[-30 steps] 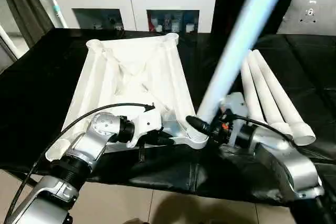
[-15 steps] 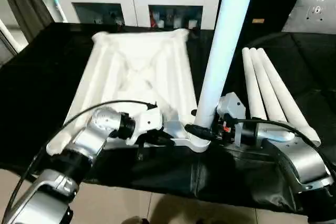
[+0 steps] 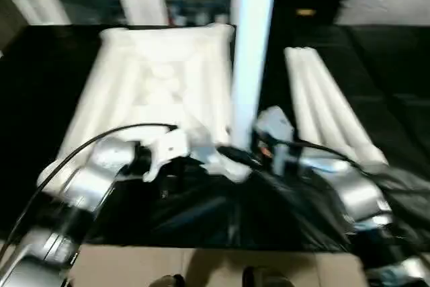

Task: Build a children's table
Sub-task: Insert table leg to table base

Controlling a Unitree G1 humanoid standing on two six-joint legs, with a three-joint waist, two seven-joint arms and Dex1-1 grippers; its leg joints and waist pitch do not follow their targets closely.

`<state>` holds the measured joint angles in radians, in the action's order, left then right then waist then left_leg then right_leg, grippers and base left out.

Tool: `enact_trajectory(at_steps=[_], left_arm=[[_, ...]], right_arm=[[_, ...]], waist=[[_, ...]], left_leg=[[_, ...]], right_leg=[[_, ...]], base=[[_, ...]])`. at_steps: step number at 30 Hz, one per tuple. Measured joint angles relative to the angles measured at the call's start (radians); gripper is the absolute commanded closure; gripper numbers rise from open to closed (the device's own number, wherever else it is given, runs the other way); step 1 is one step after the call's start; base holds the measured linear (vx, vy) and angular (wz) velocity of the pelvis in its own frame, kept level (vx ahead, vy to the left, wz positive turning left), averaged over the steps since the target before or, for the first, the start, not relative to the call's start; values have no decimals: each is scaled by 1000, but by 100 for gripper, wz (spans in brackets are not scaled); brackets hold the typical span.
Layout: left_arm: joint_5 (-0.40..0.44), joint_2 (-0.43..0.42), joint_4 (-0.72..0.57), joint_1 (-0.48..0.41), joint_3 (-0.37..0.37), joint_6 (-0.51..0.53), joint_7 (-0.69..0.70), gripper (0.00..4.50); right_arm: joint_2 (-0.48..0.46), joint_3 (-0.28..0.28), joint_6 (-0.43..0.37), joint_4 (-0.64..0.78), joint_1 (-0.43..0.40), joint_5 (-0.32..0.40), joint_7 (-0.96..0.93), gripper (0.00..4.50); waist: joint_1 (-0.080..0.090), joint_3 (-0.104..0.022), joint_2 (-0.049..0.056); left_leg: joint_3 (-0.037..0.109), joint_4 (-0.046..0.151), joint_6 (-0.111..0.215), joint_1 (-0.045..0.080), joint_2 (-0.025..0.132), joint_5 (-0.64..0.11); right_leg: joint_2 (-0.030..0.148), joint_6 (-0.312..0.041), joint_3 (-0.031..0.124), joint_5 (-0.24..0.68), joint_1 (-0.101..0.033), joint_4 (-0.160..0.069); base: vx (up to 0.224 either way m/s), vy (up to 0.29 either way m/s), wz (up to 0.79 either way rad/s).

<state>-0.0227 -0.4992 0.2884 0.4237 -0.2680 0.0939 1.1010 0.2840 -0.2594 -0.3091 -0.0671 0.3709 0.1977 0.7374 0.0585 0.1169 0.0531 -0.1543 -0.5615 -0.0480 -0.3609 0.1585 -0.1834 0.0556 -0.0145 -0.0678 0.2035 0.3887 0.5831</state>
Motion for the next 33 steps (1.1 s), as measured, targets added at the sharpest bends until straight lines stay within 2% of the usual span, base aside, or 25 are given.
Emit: enact_trajectory(at_steps=[2,4,8,12,17,23,26,33], left_arm=[[2,4,-97,-56,27,80,-61,450],[5,23,-209,-114,61,184,-130,450],[31,79,-327,-160,86,332,-242,450],[55,145,-395,-169,70,435,-340,450],[63,158,-427,-162,30,476,-367,450],[82,166,-420,-143,14,491,-384,450],[76,164,-411,-143,4,468,-384,450],[73,104,-363,-142,-19,319,-321,450]], right_arm=[[-37,-1,0,-30,25,-12,-51,259],[-83,15,2,-59,45,-17,-114,259],[-155,46,2,-134,95,-17,-213,259],[-209,79,3,-242,163,-17,-299,259],[-221,90,12,-284,175,-22,-323,259],[-220,90,51,-299,171,-49,-320,259],[-213,97,93,-270,130,-39,-308,259],[-216,180,147,-208,48,86,-207,259]], waist=[[17,1,-1],[25,2,-6],[25,4,-14],[10,3,-20],[-25,0,-22],[-38,-1,-22],[-46,-1,-21],[-63,-4,-17]], left_leg=[[1,3,0,-2,-1,0],[3,4,0,-7,-2,0],[1,4,0,-8,-2,0],[-1,6,-2,-8,-2,-1],[-2,7,-4,-7,-2,-4],[-3,6,-1,-6,0,-3],[-3,5,-1,-6,0,-3],[-3,2,0,-7,2,-3]], right_leg=[[0,0,0,0,5,-5],[0,0,0,0,13,-5],[0,-5,1,-3,16,-5],[0,-11,1,-7,16,-5],[0,-22,1,-16,14,-5],[-1,-23,0,-17,14,-4],[-1,-23,0,-17,14,-4],[-1,-23,-1,-17,15,-2]], base=[[-15,14,-18],[-6,9,-9],[0,0,0],[0,0,0],[0,0,0],[0,0,0],[0,0,0],[0,0,0]])
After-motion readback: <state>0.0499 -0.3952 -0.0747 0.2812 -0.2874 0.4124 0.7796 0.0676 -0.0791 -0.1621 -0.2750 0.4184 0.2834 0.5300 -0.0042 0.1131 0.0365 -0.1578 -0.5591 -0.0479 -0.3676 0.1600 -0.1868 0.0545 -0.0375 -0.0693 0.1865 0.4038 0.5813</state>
